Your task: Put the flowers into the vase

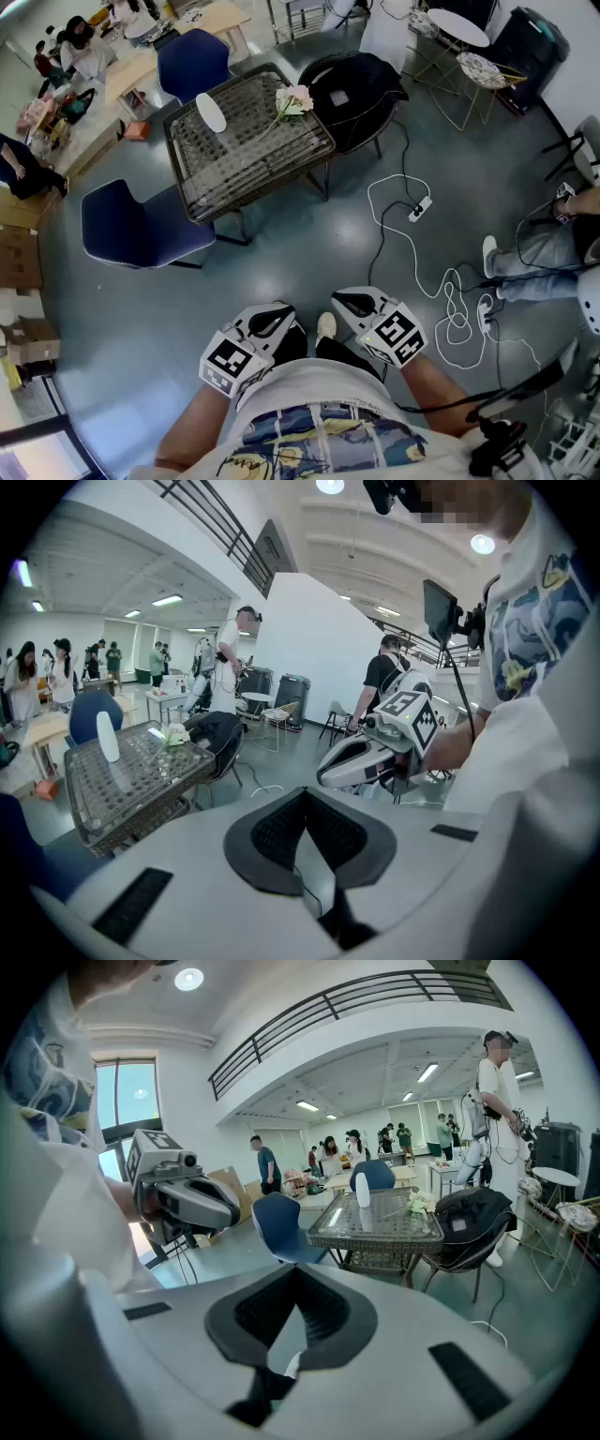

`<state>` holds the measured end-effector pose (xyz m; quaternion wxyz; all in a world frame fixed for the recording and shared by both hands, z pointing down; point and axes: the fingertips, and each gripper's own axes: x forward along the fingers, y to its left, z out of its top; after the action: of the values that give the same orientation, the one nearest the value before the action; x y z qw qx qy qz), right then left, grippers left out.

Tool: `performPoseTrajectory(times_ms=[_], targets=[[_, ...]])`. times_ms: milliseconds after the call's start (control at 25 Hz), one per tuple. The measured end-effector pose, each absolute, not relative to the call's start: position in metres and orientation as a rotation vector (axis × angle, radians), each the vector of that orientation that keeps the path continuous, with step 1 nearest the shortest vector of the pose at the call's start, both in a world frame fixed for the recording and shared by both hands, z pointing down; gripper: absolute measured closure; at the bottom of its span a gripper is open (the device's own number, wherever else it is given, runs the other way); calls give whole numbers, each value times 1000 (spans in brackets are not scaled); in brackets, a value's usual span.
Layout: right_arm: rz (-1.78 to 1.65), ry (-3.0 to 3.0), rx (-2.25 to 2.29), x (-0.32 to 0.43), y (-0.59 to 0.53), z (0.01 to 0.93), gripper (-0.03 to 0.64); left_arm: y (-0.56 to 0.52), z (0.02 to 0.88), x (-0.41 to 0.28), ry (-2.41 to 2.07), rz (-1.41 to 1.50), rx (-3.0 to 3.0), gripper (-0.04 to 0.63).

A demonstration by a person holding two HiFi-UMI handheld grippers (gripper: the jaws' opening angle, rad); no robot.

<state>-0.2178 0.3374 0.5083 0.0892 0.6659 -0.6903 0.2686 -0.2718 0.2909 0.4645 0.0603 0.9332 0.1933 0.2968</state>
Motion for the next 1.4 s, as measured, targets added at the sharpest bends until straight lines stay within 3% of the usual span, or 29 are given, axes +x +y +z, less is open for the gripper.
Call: performPoseTrajectory(times_ms=[520,1080,1400], targets=[[804,-2037,1936,-192,299,513,607,242,463,-239,553,812,2817,586],[975,-1884,2089,-83,131,525,603,73,451,-166,677,745,2821,586],[1151,-1781,2245,23,47,550,439,-14,458,-135,566,737,2797,586]])
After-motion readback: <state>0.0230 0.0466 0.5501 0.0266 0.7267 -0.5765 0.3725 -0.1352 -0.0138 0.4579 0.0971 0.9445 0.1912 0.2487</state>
